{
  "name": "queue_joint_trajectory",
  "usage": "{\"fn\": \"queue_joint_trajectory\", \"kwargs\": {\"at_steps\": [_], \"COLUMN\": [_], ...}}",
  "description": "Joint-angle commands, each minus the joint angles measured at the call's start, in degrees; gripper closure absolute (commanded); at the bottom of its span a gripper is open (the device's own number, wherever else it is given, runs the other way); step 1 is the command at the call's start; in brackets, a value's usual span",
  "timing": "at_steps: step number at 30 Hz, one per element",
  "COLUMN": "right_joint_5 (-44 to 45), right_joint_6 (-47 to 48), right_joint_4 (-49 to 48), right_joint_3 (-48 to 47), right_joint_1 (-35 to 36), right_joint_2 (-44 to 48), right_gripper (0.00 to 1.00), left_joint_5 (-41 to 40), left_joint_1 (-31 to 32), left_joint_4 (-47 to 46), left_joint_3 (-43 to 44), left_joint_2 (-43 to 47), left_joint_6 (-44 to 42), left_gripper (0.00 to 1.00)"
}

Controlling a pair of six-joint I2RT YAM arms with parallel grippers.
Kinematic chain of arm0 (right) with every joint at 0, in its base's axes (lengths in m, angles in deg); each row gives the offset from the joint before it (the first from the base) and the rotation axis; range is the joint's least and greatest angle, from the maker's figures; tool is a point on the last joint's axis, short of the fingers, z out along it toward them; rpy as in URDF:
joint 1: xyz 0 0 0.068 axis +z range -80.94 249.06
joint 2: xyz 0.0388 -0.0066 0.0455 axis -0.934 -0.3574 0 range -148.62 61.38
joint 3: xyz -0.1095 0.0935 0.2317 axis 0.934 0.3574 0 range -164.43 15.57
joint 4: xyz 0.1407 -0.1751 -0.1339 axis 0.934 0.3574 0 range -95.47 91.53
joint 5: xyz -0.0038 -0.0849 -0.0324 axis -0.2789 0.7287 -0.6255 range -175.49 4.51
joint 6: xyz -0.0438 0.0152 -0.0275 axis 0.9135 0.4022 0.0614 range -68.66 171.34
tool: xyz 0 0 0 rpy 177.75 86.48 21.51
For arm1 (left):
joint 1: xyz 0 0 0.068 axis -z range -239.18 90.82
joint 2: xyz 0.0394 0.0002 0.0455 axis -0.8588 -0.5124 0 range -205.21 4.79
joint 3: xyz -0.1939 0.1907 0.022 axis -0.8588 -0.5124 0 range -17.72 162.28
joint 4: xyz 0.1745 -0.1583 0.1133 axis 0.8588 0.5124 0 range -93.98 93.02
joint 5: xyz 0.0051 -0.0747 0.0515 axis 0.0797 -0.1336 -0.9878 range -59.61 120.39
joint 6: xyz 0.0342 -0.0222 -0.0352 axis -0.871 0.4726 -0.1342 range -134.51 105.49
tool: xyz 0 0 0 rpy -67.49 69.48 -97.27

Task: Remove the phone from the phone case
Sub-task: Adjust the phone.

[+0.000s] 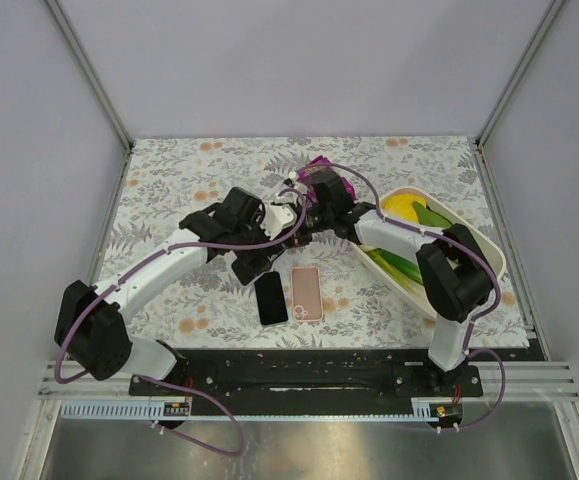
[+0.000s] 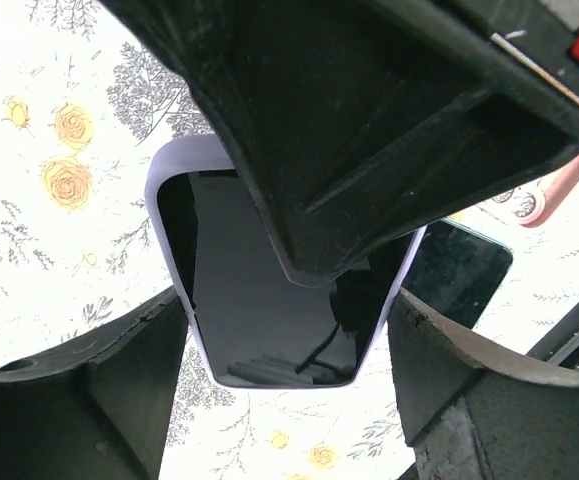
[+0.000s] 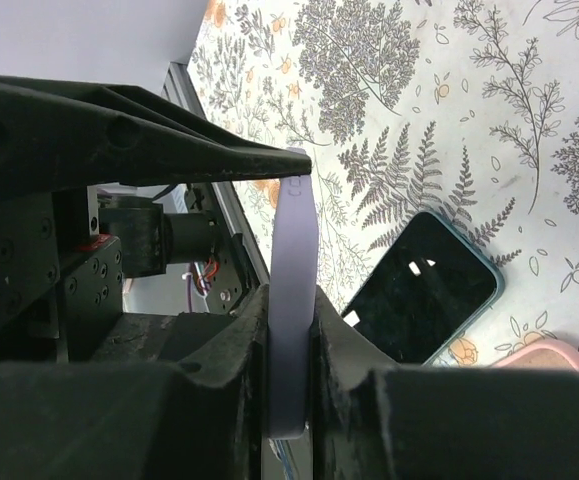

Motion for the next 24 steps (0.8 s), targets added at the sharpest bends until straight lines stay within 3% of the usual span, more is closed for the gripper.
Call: {"fn": "queue_joint_trajectory", "kwargs": {"at_steps": [1,4,13,22,24], "right_joint_5": [-1.67,-1.40,-4.03,-6.15,-5.62], "right_joint_6": [12.74,18.27,39.10,46.85,47.11], "right_joint_4": [7.35,12.45,29.86,36.02,36.02], "right_joint_3": [-0.44,-0.44,-1.67,-6.14,-7.64], "right_joint_1": [0.03,-0.23,-0.23,1.87,2.22], "right_joint_2": [4.65,7.89,20.64,29.00,28.91], "right_gripper": [1.00,1.00,1.00,1.00,1.00], "left_joint_5": [5.82,11.35,27.44,45.54,46.35], "left_joint_1": [-0.40,-1.18,-7.69,-7.60,-7.25], "left_joint_4": [-3.57,-1.46,10.57,15.42,15.86], "left_joint_3": [1.65,1.12,6.12,7.35,8.06], "left_joint_2": [3.52,6.50,11.96,9.68,8.54], "left_joint_6": [-1.29,-2.87,-9.11,-11.58,-11.23], "left_gripper": [0.56,0.01,0.01,0.01,0.01]}}
